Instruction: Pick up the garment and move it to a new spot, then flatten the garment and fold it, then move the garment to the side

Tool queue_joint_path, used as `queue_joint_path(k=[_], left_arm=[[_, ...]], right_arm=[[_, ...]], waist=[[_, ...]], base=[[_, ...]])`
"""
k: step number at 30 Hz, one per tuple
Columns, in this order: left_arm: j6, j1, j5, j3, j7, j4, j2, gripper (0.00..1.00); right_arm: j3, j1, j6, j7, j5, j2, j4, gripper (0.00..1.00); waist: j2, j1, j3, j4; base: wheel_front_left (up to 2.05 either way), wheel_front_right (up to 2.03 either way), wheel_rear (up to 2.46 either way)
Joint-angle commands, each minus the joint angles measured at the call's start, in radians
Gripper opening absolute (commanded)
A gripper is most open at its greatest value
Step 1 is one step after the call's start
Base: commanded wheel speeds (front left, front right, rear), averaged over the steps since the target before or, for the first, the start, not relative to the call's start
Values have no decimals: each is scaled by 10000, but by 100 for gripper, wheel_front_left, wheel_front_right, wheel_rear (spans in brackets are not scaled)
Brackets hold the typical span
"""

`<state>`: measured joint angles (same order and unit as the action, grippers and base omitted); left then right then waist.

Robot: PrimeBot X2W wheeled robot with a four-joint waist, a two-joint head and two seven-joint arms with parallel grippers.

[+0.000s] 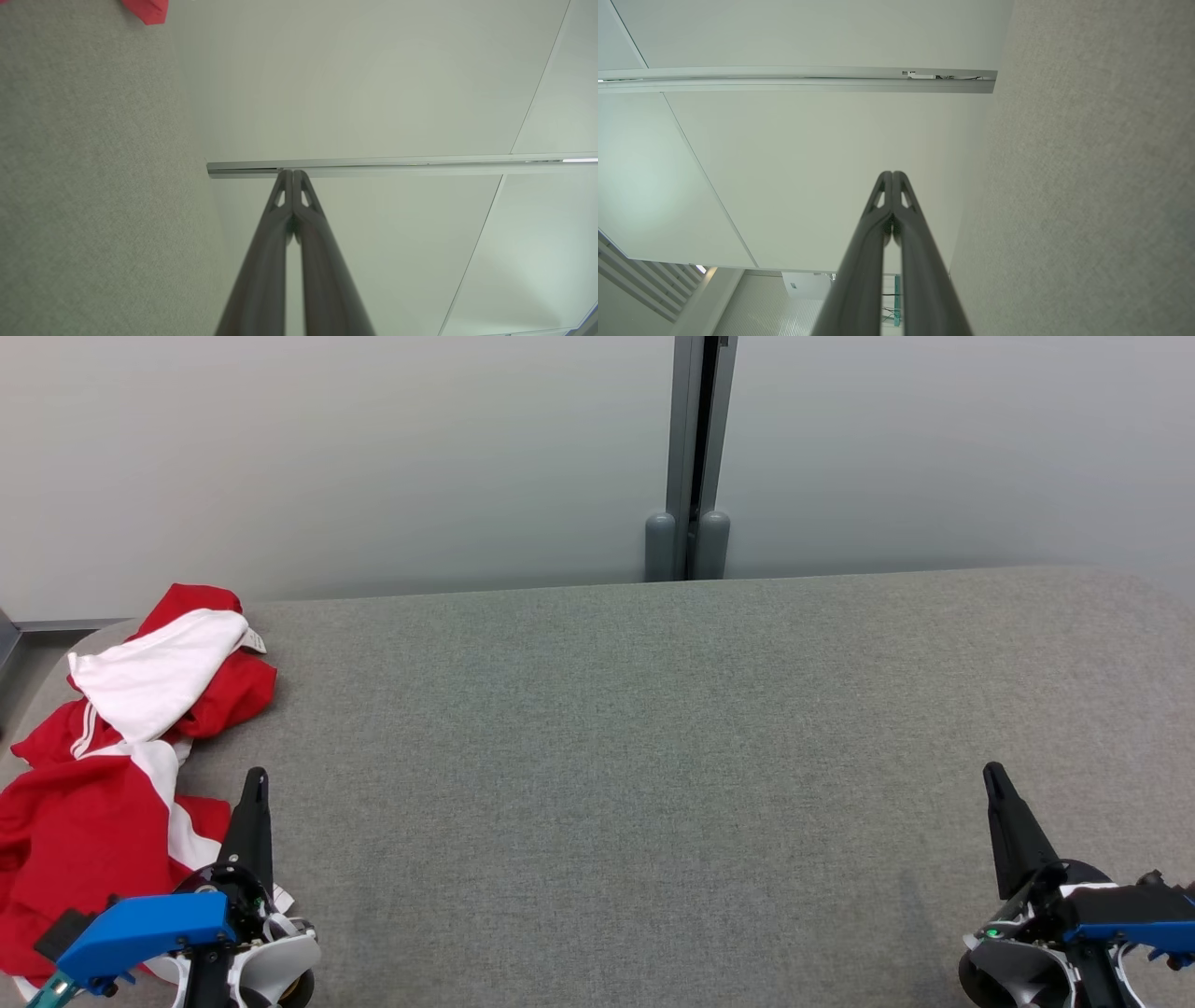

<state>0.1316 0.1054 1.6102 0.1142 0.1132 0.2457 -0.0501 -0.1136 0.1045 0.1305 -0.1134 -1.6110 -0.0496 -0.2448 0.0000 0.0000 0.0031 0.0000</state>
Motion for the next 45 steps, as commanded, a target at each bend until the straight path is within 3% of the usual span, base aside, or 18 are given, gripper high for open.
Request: queue_joint_path(k=[1, 10, 11, 28, 45], left_arm=[[16, 124, -31, -21, 12, -72, 16, 0], [16, 124, -31, -21, 12, -72, 16, 0], [-2, -2, 1, 1, -1, 11, 0, 100], [-3, -698, -422, -392, -636, -69, 46, 100], [-468, -871, -3052, -788, -1356, -1028, 26, 100]], right_arm=[[0, 142, 16, -8, 35, -39, 31, 0], [0, 142, 16, -6, 35, -39, 31, 0], [1, -2, 0, 2, 0, 2, -10, 100], [366, -440, -12, 637, 480, 52, -225, 100], [571, -698, -8, 1359, 3871, 31, 662, 100]], waist=[[0, 0, 0, 0], [0, 0, 0, 0], [0, 0, 0, 0], [0, 0, -2, 0], [0, 0, 15, 9]], base=[[0, 0, 0], [0, 0, 0], [0, 0, 0], [0, 0, 0], [0, 0, 0]])
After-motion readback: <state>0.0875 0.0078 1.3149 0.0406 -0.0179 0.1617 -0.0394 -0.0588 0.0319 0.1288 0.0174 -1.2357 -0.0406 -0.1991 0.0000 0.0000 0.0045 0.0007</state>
